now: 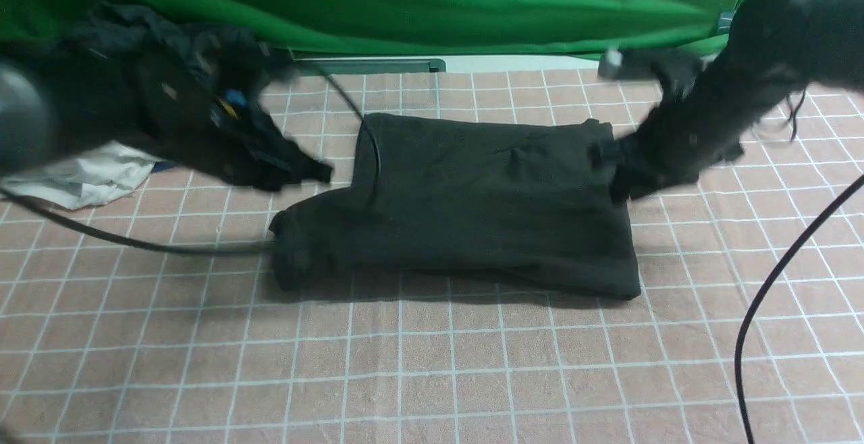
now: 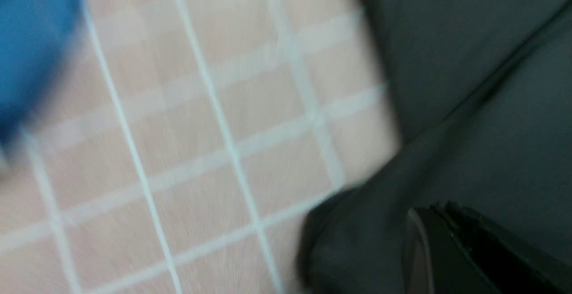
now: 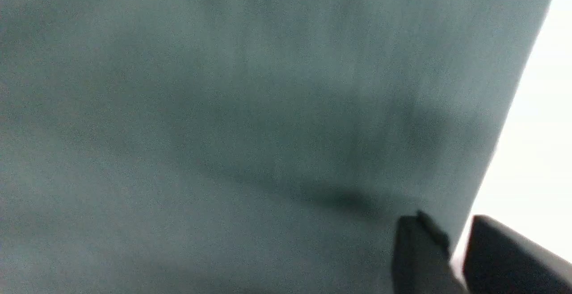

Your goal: Fold a long-sleeved shirt over a pink coffee tablecloth.

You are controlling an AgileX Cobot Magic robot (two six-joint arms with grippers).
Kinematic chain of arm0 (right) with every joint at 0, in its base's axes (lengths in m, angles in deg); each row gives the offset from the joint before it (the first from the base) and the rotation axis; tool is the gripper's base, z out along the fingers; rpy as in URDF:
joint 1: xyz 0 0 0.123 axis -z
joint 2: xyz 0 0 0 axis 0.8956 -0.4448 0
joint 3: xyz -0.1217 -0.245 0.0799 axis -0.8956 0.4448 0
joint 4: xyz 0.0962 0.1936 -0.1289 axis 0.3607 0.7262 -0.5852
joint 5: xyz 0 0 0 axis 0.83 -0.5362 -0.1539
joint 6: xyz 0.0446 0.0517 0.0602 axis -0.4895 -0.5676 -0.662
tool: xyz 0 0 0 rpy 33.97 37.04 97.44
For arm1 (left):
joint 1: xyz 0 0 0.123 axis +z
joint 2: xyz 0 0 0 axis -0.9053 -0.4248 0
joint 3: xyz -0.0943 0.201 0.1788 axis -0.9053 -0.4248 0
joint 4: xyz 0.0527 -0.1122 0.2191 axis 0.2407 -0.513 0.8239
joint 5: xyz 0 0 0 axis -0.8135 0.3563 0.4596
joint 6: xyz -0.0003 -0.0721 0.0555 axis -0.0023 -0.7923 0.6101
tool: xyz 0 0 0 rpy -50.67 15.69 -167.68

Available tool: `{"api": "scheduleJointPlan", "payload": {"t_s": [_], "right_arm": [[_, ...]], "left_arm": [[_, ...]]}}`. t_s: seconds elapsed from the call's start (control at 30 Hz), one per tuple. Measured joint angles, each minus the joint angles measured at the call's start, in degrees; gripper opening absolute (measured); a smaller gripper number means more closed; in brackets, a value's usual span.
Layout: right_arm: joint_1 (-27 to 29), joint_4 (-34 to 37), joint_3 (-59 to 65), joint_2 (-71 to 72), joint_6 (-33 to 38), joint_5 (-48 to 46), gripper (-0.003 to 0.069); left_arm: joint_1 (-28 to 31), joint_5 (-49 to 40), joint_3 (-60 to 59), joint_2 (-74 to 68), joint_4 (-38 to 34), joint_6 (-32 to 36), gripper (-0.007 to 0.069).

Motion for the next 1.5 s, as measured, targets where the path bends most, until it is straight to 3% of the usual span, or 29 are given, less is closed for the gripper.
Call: {"api": "scheduleJointPlan", "payload": {"t_s": [0.17, 0.3, 0.53, 0.73, 0.87, 1.07, 1.2, 1.27, 1.37, 1.43, 1.5], "right_arm": [[0.5, 0.0, -5.7, -2.8, -0.1, 5.3, 0.0424], [1.9, 0.1, -9.5, -8.4, -0.8, 6.2, 0.049], [3.6, 0.3, -14.1, -16.7, -1.1, 6.3, 0.0447], [3.6, 5.4, -17.9, -20.2, 4.8, 7.3, 0.0248], [3.6, 5.8, -18.8, -20.9, 6.4, 10.8, 0.017], [3.6, 5.9, -20.7, -20.9, 8.7, 13.7, 0.0215], [3.6, 3.1, -21.9, -18.6, 8.9, 8.9, 0.0405], [3.6, 1.0, -21.9, -16.0, 8.7, 5.2, 0.0458], [3.6, -3.0, -21.0, -9.3, 7.5, 0.0, 0.0442], [3.6, -4.6, -18.0, -3.6, 6.8, -2.1, 0.036], [3.6, -5.2, -16.0, -0.8, 6.4, -2.6, 0.0321]], "left_arm": [[-0.9, 4.4, -5.9, 19.7, -5.4, 5.7, 0.0017], [-1.3, 5.6, -13.3, 33.2, -6.2, 6.5, 0.0017], [-1.3, 5.8, -27.4, 54.7, -7.0, 6.5, 0.0017], [-1.3, 5.3, -33.6, 67.6, -7.7, 6.5, 0.0017], [-1.3, 4.9, -34.1, 70.6, -7.7, 6.5, 0.0017], [-1.3, 1.9, -34.1, 70.8, -6.6, 6.5, 0.0017], [-1.3, 0.4, -34.1, 70.8, -6.4, 6.5, 0.0017], [-1.3, 0.5, -34.1, 71.2, -6.5, 6.5, 0.0017], [-1.3, 0.6, -34.2, 73.0, -7.5, 6.7, 0.0017], [-1.3, 0.6, -34.3, 75.1, -7.7, 7.2, 0.0017], [-1.3, 0.6, -34.4, 76.4, -7.7, 7.7, 0.0017]]}}
